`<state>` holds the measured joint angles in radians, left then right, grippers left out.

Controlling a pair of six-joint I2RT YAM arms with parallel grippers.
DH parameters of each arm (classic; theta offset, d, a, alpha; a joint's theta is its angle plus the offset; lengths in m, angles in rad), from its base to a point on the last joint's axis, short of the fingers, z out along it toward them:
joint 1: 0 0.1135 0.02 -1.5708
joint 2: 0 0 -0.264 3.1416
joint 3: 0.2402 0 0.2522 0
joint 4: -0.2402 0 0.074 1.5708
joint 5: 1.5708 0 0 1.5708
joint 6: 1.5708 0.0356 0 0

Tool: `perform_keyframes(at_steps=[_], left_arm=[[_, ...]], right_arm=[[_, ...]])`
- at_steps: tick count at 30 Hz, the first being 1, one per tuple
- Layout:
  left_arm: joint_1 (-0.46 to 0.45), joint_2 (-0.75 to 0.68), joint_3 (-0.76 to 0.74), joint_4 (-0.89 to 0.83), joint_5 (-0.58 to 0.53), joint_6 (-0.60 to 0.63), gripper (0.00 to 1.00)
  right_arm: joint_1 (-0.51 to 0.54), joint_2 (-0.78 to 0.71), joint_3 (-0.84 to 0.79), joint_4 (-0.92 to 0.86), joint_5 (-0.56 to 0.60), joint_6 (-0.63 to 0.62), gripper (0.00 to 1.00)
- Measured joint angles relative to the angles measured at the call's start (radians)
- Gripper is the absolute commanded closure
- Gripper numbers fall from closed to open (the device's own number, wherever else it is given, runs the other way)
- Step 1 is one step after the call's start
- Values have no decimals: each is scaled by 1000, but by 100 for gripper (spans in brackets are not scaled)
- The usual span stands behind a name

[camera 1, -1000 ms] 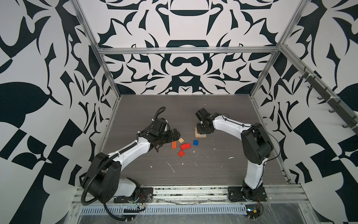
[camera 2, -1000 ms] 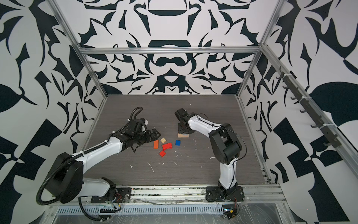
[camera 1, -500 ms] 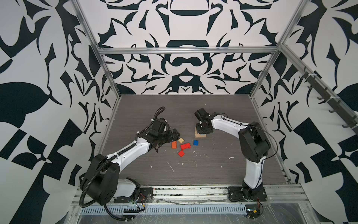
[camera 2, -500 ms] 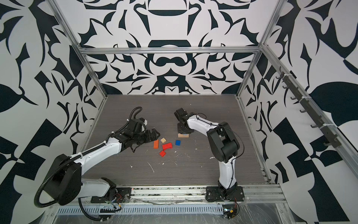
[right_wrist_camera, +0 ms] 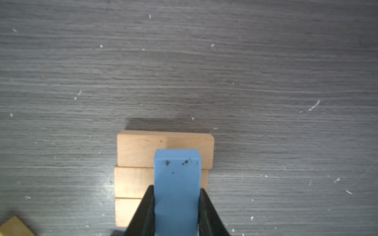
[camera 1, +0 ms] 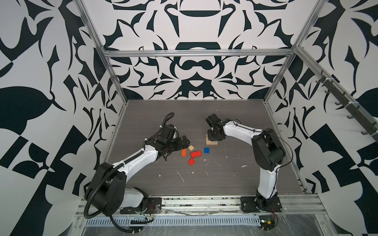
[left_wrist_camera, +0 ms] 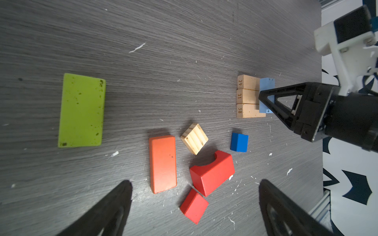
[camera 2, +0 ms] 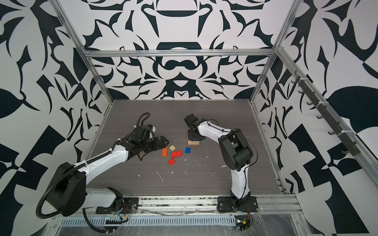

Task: Build the wood block tower
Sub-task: 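Lower the light blue block onto the planks with the right gripper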

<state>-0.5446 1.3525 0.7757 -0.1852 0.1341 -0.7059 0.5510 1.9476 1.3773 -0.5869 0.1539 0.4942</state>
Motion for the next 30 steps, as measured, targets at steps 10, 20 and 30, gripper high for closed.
perform_keyframes(at_steps=[10, 20, 30], left_arm=[[0, 0, 0, -5, 0, 3, 1], [0, -2, 0, -6, 0, 4, 1], [0, -2, 0, -7, -1, 4, 1]], right_arm=[[-2, 2, 0, 0, 0, 0, 76], [-2, 24, 2, 1, 3, 0, 74], [-2, 24, 3, 0, 3, 0, 70]])
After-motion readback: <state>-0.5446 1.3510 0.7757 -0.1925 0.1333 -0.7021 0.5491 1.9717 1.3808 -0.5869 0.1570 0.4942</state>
